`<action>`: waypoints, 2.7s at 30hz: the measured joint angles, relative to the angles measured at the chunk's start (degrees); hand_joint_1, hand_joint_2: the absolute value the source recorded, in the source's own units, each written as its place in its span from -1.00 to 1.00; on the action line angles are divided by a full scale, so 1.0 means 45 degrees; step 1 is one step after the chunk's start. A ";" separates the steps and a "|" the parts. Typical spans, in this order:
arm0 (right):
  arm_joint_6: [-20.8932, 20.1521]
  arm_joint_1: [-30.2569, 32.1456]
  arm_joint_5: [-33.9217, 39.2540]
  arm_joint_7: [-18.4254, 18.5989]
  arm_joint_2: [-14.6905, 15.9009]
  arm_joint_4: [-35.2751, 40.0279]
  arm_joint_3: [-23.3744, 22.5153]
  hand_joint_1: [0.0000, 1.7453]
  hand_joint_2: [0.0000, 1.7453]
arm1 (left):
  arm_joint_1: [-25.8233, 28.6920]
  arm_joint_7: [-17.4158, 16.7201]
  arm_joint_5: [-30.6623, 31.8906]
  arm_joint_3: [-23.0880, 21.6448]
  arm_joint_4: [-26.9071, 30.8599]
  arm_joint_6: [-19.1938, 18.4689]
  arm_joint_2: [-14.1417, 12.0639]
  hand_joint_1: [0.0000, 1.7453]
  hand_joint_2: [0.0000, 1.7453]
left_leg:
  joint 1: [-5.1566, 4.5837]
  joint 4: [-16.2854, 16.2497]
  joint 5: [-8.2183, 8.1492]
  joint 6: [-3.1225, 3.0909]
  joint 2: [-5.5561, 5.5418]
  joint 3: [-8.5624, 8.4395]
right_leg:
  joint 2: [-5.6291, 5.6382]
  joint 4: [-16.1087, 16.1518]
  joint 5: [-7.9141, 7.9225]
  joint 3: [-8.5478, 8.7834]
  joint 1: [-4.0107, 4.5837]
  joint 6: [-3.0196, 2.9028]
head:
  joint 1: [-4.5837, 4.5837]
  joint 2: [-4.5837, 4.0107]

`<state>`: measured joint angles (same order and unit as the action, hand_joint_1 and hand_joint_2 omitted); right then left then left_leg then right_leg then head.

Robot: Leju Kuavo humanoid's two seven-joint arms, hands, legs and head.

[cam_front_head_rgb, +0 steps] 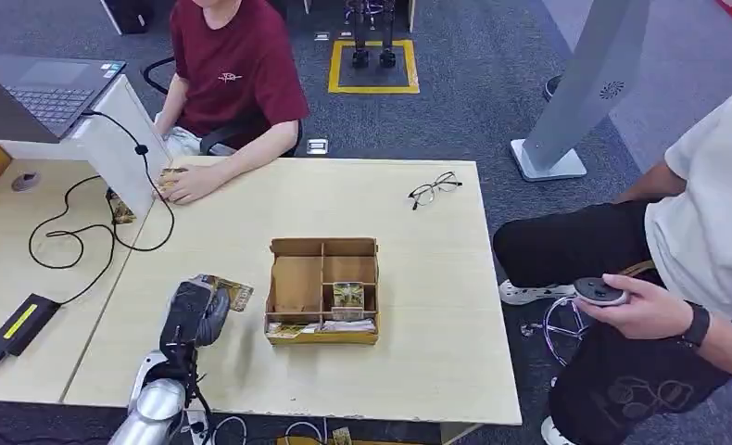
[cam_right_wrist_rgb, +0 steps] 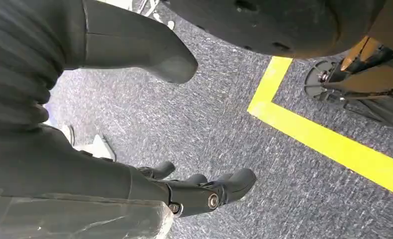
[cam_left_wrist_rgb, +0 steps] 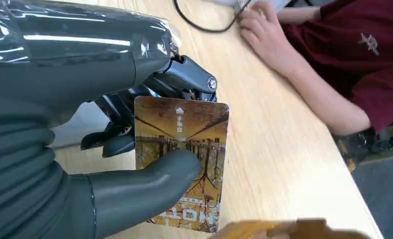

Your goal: Pass the card to the sensor for recognition and then transmit it.

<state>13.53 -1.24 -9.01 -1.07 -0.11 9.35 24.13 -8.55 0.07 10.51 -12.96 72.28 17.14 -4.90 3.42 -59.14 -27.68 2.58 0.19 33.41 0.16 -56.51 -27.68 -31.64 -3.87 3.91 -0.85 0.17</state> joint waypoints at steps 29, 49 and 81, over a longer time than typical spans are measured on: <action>-0.0092 -0.0010 -0.0185 -0.0136 -0.0063 0.0000 0.0005 -1.00 1.00 | -0.0166 -0.0103 0.3260 0.1112 -0.1559 0.1676 -0.0160 1.00 1.00 | 0.0000 0.0000 0.0000 0.0000 -0.0001 0.0002 | -0.0002 0.0000 0.0000 0.0001 0.0000 0.0000 | 0.0005 0.0000; -0.0185 -0.0011 -0.0214 -0.0442 -0.0073 0.0000 0.0005 -1.00 1.00 | -0.0137 -0.0739 0.6018 0.1617 -0.2283 0.2457 0.0054 1.00 1.00 | 0.0000 0.0000 0.0000 0.0000 -0.0001 0.0002 | -0.0001 0.0000 0.0000 0.0001 0.0000 0.0000 | 0.0005 0.0000; 0.0058 0.0105 0.0073 -0.0379 -0.0160 0.0000 -0.0126 -1.00 1.00 | 0.0776 0.0957 0.0675 0.2015 0.2365 0.0204 -0.0617 1.00 1.00 | 0.0001 0.0001 0.0001 0.0001 -0.0003 0.0001 | -0.0005 -0.0001 0.0000 0.0004 0.0000 0.0000 | 0.0000 0.0000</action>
<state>13.79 -0.77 -8.68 -2.78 -0.83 9.35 23.56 -5.05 4.37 13.55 -3.89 82.93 18.05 -7.67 3.42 -59.14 -27.67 2.59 0.18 33.41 0.14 -56.51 -27.68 -31.62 -3.87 3.91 -0.85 0.17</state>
